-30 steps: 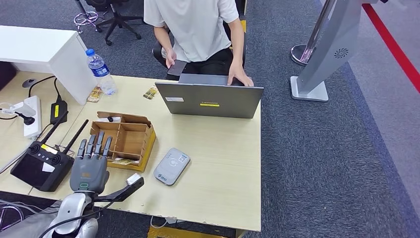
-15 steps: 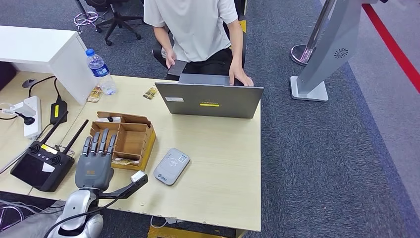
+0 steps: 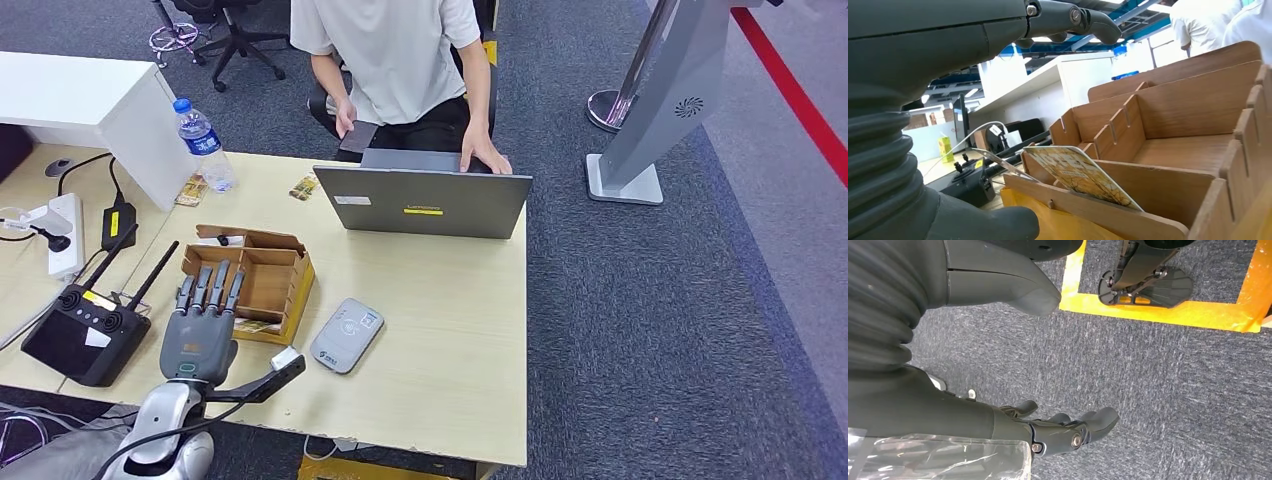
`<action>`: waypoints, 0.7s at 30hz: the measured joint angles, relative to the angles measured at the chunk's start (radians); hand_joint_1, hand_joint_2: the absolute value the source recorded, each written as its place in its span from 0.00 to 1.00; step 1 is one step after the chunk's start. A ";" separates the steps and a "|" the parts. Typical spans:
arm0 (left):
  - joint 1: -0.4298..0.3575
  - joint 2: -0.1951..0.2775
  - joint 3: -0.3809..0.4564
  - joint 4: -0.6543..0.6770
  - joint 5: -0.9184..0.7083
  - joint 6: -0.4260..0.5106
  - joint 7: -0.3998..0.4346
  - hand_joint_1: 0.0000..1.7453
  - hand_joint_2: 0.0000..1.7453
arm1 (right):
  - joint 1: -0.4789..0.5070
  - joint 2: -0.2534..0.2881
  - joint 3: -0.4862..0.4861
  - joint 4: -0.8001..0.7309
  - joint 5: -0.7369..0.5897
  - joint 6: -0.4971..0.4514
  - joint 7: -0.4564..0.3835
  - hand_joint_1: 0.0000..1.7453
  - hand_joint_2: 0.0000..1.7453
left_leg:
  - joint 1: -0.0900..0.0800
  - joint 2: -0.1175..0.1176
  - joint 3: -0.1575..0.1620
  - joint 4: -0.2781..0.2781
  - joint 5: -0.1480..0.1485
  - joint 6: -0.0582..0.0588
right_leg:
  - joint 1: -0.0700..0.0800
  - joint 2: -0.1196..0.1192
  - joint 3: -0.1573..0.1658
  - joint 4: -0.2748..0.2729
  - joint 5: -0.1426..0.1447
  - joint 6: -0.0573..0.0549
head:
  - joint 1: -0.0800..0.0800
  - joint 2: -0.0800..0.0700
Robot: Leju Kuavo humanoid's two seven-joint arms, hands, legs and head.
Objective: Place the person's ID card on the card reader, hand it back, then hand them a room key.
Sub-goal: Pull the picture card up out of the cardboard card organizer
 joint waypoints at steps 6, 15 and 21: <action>0.000 0.000 -0.014 0.000 0.001 0.006 -0.012 0.00 1.00 | 0.000 0.004 0.000 0.000 0.001 0.003 -0.001 0.00 1.00 | 0.000 0.000 0.000 0.000 0.000 0.000 | 0.000 0.000 0.000 0.000 0.000 0.000 | 0.000 0.000; 0.000 0.000 -0.017 0.000 0.015 0.009 -0.021 0.51 1.00 | 0.000 0.005 0.000 0.000 -0.005 0.023 -0.006 0.00 1.00 | 0.000 0.000 0.000 0.000 0.000 0.000 | 0.000 0.000 0.000 0.000 0.000 0.000 | 0.000 0.000; 0.001 0.002 -0.017 0.000 0.038 -0.007 -0.021 1.00 1.00 | 0.000 0.005 0.000 0.000 -0.005 0.024 -0.007 0.00 1.00 | 0.000 0.000 0.000 0.000 0.000 0.000 | 0.000 0.000 0.000 0.000 0.000 0.000 | 0.000 0.000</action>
